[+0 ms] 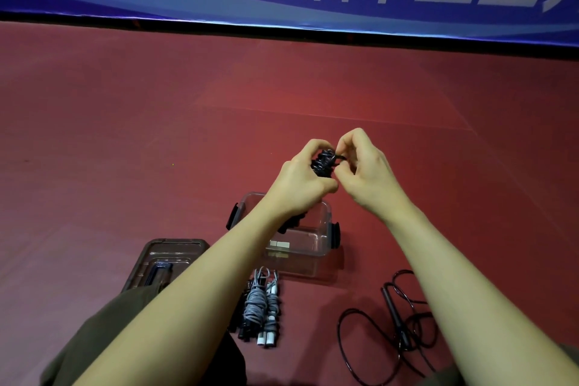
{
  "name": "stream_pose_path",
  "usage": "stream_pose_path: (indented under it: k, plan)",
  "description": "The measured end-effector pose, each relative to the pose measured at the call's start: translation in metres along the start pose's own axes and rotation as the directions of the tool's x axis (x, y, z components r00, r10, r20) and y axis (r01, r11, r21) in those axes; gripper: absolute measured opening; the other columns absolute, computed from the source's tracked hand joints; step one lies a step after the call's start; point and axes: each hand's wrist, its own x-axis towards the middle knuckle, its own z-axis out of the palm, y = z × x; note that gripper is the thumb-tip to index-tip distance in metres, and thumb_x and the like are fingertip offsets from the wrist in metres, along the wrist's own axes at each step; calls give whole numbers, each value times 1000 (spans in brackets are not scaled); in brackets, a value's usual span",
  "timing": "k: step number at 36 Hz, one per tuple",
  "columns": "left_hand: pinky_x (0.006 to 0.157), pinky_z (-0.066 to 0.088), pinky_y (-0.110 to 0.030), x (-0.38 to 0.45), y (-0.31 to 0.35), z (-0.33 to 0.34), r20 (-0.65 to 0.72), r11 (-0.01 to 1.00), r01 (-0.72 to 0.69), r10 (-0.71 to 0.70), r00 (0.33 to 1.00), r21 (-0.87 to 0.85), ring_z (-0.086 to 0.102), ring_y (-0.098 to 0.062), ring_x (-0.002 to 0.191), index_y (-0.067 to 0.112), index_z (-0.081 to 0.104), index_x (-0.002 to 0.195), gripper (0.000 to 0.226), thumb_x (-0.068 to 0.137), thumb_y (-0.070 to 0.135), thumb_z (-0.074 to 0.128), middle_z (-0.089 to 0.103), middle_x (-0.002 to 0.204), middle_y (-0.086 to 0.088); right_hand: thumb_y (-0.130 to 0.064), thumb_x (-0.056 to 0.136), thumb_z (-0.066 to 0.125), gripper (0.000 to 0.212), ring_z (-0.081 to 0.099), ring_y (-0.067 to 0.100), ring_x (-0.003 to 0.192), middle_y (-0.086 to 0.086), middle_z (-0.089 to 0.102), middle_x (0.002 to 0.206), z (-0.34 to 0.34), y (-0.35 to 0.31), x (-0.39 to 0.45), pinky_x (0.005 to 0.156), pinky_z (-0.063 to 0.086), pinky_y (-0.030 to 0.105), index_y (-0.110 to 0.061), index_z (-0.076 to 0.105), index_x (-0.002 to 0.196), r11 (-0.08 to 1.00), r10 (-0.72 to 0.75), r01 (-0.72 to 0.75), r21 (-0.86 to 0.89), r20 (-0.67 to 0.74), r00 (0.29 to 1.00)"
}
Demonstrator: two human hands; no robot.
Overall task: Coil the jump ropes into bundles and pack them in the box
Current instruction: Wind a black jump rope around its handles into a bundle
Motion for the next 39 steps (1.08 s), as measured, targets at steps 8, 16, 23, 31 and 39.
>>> stream_pose_path:
  k: [8, 16, 23, 31, 39]
  plan:
    - [46, 45, -32, -3, -1, 3, -82, 997, 67, -70, 994, -39, 51, -18, 53, 14, 49, 92, 23, 74, 16, 62, 59, 74, -3, 3, 87, 54, 16, 50, 4, 69, 1, 58, 83, 16, -5, 2, 61, 39, 8, -12, 57, 88, 936, 242, -208, 284, -92, 966]
    - [49, 36, -28, -2, -2, 9, -134, 995, 57, -46, 990, 78, 46, -17, 55, 14, 37, 95, 32, 76, 16, 62, 57, 78, -1, 3, 80, 61, 26, 52, 11, 64, -3, 60, 66, 17, 0, 8, 66, 42, 25, -18, 62, 65, 902, 370, -328, 281, -114, 922]
    - [51, 36, -29, 1, -3, 18, -128, 982, 97, -77, 989, 163, 47, -22, 58, 12, 36, 98, 35, 76, 17, 63, 54, 76, 0, 6, 78, 62, 27, 54, 10, 67, -3, 61, 69, 18, 12, 13, 66, 41, 25, -17, 62, 64, 847, 495, -437, 302, -152, 855]
    - [51, 38, -30, 2, -8, 20, -105, 969, 121, -100, 989, 216, 49, -26, 59, 14, 36, 102, 38, 75, 17, 62, 57, 77, -4, 1, 77, 65, 18, 61, 19, 82, 0, 67, 77, 21, 23, 13, 75, 47, 31, -16, 68, 73, 879, 470, -438, 188, -188, 862]
    - [57, 42, -36, -1, -13, 14, 28, 973, 1, -7, 1000, 231, 55, -27, 69, 11, 35, 107, 31, 84, 19, 54, 58, 81, -6, 1, 81, 63, 22, 60, 15, 72, -2, 67, 73, 22, 23, 5, 62, 50, 28, -18, 68, 72, 837, 492, -427, 343, -127, 861]
